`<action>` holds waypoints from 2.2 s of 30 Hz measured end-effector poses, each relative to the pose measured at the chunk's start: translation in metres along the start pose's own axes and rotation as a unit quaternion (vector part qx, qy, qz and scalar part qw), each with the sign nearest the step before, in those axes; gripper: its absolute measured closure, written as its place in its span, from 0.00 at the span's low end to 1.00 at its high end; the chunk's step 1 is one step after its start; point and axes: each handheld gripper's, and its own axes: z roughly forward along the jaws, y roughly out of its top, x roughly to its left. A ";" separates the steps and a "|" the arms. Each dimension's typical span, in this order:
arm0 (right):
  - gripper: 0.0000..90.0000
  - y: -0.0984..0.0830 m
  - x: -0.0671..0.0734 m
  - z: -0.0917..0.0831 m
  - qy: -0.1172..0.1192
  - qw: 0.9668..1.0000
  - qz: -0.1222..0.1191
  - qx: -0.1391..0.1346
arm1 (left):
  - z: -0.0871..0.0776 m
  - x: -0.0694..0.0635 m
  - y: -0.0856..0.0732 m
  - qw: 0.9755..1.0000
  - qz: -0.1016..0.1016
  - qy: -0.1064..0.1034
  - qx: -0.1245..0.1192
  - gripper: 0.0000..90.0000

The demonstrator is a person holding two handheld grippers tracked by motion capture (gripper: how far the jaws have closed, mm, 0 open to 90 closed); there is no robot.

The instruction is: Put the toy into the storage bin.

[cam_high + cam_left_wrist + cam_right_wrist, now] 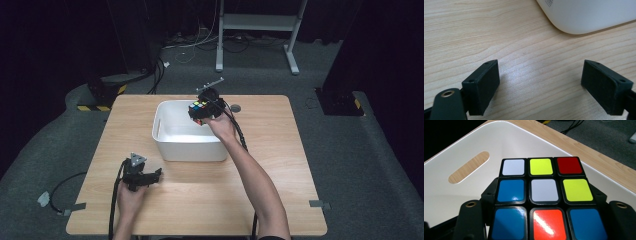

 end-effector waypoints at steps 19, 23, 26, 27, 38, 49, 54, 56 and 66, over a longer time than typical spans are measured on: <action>0.37 -0.005 0.004 -0.008 0.005 1.000 -0.004 -0.001 | 0.000 0.000 0.000 1.000 0.000 0.000 0.000 0.17; 0.37 -0.008 0.004 -0.011 0.009 1.000 -0.002 -0.008 | 0.000 0.000 0.000 1.000 0.000 0.000 0.000 0.17; 0.37 -0.010 0.003 -0.011 0.009 1.000 -0.001 -0.006 | 0.000 0.000 0.000 1.000 0.000 0.000 0.000 0.17; 0.37 -0.011 0.003 -0.011 0.009 1.000 0.001 -0.007 | 0.000 0.000 0.000 1.000 0.000 0.000 0.000 0.17; 0.37 -0.015 0.003 -0.016 0.013 1.000 -0.001 -0.011 | 0.000 0.000 0.000 1.000 0.000 0.000 0.000 0.17; 0.37 -0.019 0.000 -0.019 0.010 1.000 0.003 -0.010 | 0.000 0.000 0.000 1.000 0.000 0.000 0.000 0.17; 0.37 -0.020 0.001 -0.021 0.012 1.000 0.000 -0.011 | 0.000 0.000 0.000 1.000 0.000 0.000 0.001 0.17; 0.37 -0.020 0.002 -0.021 0.013 1.000 0.000 -0.011 | 0.000 0.000 0.000 1.000 0.000 0.000 0.001 0.17; 0.37 -0.026 0.003 -0.025 0.012 1.000 -0.006 -0.011 | 0.000 0.000 0.000 1.000 0.000 0.000 0.000 0.17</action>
